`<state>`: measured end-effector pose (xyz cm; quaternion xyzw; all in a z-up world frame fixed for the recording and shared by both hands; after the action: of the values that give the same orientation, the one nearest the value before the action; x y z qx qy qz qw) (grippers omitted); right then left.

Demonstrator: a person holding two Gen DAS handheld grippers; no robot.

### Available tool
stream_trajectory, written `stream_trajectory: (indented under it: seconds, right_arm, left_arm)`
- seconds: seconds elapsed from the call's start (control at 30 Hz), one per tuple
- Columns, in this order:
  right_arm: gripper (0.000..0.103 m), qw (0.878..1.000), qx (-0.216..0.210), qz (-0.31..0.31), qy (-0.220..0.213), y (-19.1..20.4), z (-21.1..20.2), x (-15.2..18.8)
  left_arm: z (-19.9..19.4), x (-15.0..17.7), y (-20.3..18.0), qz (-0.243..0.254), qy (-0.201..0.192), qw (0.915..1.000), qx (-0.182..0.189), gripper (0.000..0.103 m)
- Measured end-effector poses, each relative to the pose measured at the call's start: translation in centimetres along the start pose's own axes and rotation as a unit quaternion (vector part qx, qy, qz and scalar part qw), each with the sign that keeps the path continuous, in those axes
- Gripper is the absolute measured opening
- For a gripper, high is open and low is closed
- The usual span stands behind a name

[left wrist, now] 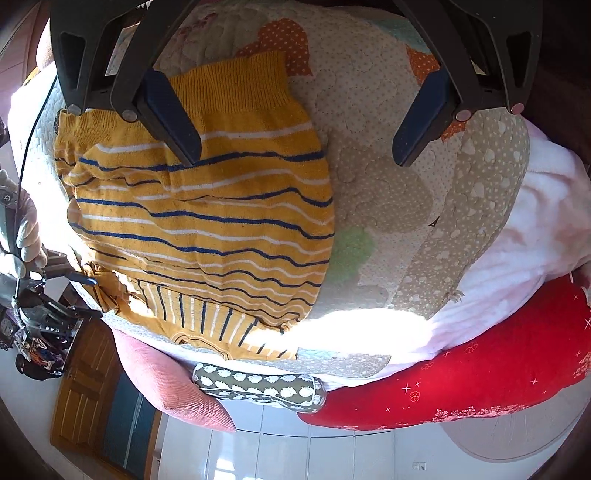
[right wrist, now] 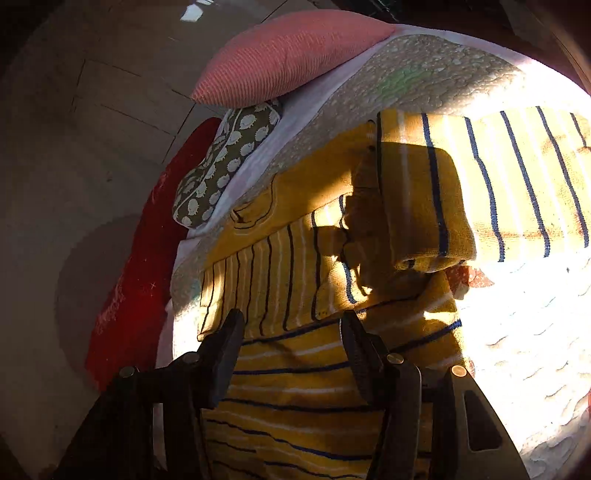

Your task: Fold small clothes

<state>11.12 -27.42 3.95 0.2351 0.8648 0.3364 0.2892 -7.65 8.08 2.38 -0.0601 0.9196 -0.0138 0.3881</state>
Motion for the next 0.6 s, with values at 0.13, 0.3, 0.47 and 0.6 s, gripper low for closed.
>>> stream_trajectory:
  seconds: [0.13,0.3,0.47,0.6]
  right_arm:
    - [0.058,0.999,0.034,0.034,0.007,-2.7,1.7,1.9]
    - [0.058,0.993,0.110,0.042,-0.023,-3.9,2.5,0.0]
    - [0.057,0.988,0.146,0.021,-0.052,-3.1,5.3,-3.5]
    - [0.008,0.986,0.154,0.001,-0.058,-2.4,6.8,-4.4]
  left_arm:
    - [-0.3,0.0,1.7,-0.017,-0.008,0.9998,0.004,0.103]
    - [-0.5,-0.1,1.9,-0.014,-0.018,0.9997,0.013,0.103]
    - [-0.5,-0.2,1.7,-0.007,-0.024,0.9994,0.022,0.103]
    - [-0.3,-0.1,2.5,-0.021,-0.019,0.9992,0.028,0.103]
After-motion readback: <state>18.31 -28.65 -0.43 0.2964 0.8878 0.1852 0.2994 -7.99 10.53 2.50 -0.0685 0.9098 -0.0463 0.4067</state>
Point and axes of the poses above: each gripper's, at about its wrist camera, not at the fingertips, and z roughly the way its jaws point, y to its left, x to its underside, the point moved 6 cm from there along z, roughly the way its jaws point, and after that the axes turned 7 degrees about -y, right-handed, at the moved point
